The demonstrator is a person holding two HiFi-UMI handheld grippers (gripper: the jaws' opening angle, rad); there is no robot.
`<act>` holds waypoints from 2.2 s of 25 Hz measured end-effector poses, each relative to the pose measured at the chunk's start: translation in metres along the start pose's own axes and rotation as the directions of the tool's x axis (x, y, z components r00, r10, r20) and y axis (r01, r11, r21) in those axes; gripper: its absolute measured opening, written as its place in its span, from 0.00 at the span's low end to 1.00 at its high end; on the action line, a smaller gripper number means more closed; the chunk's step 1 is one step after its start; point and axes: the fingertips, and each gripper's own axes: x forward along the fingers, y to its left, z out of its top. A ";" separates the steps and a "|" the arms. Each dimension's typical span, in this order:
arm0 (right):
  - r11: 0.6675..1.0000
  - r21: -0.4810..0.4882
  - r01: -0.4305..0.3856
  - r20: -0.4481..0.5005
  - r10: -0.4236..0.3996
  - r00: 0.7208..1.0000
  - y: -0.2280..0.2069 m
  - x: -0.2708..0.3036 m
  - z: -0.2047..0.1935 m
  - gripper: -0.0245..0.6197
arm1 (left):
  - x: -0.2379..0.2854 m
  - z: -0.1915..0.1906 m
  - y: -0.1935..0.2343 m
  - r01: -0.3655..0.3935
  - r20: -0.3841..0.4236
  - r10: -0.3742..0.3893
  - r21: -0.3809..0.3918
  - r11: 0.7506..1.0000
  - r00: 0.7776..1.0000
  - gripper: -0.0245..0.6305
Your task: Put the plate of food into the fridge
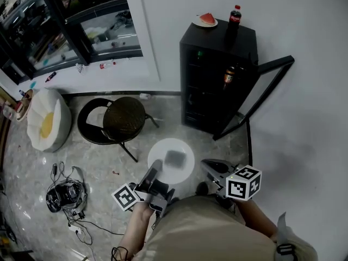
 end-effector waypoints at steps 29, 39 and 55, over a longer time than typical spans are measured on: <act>0.988 0.108 -0.106 0.023 0.104 0.994 -0.096 -0.057 0.025 0.07 | 0.103 -0.061 -0.008 -0.028 0.003 0.028 0.014 1.000 1.000 0.07; 0.995 0.096 -0.029 0.014 0.028 1.000 -0.112 -0.049 0.035 0.07 | 0.126 -0.050 0.006 -0.013 -0.037 0.012 -0.031 0.999 0.999 0.07; 0.997 0.044 0.064 0.002 -0.064 0.998 -0.121 -0.004 0.073 0.07 | 0.168 0.004 0.018 0.015 -0.085 -0.020 -0.061 0.998 0.996 0.07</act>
